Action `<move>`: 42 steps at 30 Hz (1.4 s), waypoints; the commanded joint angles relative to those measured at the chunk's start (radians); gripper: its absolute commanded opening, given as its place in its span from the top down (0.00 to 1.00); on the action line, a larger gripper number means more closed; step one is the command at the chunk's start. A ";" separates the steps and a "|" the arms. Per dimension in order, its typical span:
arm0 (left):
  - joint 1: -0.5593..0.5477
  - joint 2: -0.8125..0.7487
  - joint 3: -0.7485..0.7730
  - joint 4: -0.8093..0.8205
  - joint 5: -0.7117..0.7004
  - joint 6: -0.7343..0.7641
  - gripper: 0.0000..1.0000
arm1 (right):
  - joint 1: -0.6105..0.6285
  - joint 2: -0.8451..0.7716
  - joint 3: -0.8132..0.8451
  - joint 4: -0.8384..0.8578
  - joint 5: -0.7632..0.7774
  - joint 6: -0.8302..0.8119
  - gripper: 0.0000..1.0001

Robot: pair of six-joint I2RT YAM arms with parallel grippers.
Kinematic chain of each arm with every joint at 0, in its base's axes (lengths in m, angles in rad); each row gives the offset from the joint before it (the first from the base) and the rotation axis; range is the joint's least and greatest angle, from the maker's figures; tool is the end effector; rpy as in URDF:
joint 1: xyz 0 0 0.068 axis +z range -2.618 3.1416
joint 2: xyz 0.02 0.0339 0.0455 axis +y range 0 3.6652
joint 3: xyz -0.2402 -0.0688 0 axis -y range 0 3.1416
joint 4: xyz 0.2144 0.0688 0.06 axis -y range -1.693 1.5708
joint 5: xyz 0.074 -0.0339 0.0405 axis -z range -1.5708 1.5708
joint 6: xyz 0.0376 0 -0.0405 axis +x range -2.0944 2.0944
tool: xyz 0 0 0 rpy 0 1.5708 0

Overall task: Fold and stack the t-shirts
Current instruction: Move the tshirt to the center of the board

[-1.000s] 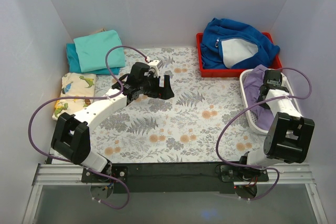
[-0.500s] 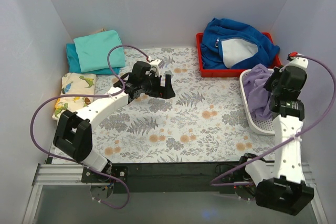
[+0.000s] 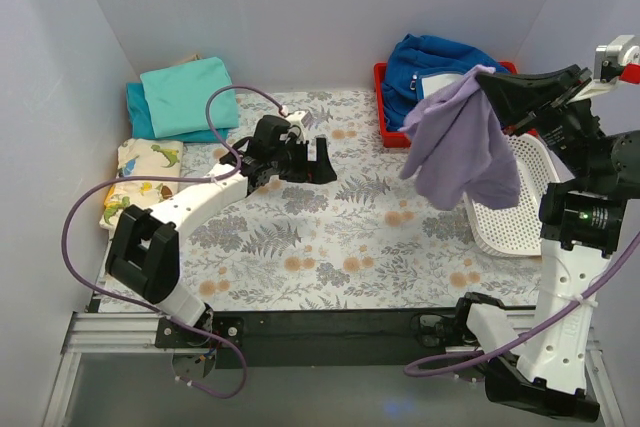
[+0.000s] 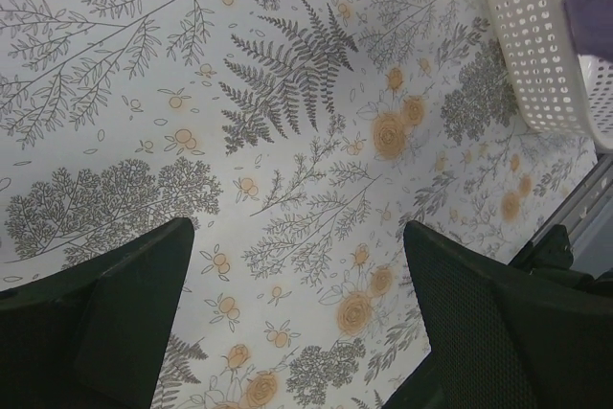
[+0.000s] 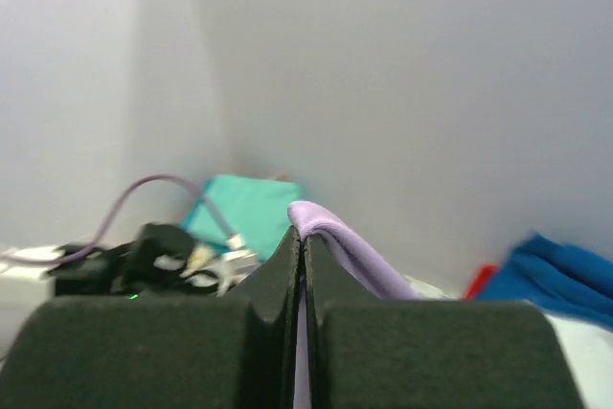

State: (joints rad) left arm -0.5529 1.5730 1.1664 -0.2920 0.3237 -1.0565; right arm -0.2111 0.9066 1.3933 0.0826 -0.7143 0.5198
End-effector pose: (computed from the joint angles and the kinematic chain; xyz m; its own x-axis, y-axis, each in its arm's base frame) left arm 0.2704 -0.1809 0.2535 -0.8832 -0.4249 -0.1986 -0.1296 0.6280 -0.7673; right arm 0.1221 -0.0010 0.5111 0.2681 0.3264 -0.9064 -0.5927 0.7976 0.1119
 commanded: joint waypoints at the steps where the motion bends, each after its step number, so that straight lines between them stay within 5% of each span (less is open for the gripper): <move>1: -0.002 -0.112 -0.019 0.077 -0.081 -0.066 0.09 | 0.009 0.018 0.044 0.365 -0.370 0.305 0.99; 6: 0.008 -0.220 -0.073 0.113 -0.179 -0.146 0.09 | 0.018 -0.001 -0.032 0.638 -0.482 0.552 0.99; 11: 0.015 -0.321 -0.116 0.120 -0.302 -0.188 0.09 | 0.026 -0.005 -0.216 0.651 -0.491 0.577 0.99; 19: 0.018 -0.435 -0.183 0.122 -0.377 -0.194 0.09 | 0.154 0.174 -0.580 0.456 -0.381 0.288 0.99; 23: 0.016 -0.435 -0.194 0.113 -0.364 -0.185 0.09 | 0.291 0.336 -0.502 0.013 -0.126 -0.093 0.99; 24: 0.016 -0.427 -0.195 0.108 -0.370 -0.186 0.09 | 0.353 0.369 -0.461 -0.104 0.053 -0.194 0.99; 31: 0.016 -0.395 -0.198 0.083 -0.402 -0.166 0.09 | 0.515 0.597 -0.395 -0.218 0.525 -0.316 0.98; 38: 0.016 -0.312 -0.198 0.086 -0.259 -0.142 0.09 | 0.523 0.565 -0.369 -0.239 1.146 -0.357 0.91; 42: 0.015 -0.269 -0.231 0.117 -0.154 -0.140 0.09 | 0.497 0.552 -0.340 -0.241 1.274 -0.388 0.94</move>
State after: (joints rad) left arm -0.5388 1.2945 0.9627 -0.1883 0.0666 -1.2171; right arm 0.3065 1.5074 0.9909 -0.1642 0.2970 0.1844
